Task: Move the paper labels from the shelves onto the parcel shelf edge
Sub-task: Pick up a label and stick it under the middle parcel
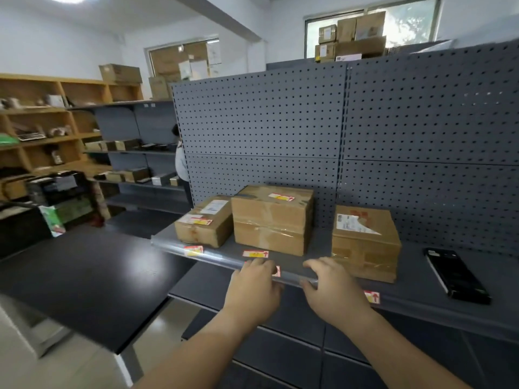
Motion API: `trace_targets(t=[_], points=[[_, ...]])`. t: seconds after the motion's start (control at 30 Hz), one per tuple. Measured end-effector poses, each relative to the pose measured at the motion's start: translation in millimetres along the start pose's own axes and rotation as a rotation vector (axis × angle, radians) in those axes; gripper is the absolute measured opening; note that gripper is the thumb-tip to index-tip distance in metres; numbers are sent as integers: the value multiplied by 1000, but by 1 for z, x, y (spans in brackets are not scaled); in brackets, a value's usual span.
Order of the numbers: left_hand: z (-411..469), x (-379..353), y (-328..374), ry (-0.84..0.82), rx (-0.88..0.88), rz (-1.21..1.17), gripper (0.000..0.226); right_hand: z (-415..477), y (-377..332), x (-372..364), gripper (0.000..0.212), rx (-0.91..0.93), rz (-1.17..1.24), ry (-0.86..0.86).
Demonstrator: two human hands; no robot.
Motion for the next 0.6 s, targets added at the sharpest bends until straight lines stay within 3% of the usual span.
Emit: trace_targets(t=[0.3,0.6], points=[[27,21,-107,-25,31,-5,26,43,-74,-66,33,-11,-1,1],[86,-19,-145,-67,17,-51,20,102,-50,-104,30,-65,-55,-46]])
Point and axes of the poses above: each hand's wrist, its own z-axis towards the middle knuckle, its own x-axis out of the back of the hand, y = z × x, the point moved 2 cm from there along z, towards the middle knuckle, and after that the axes turned 13 degrees about x, right-handed, at the moved point
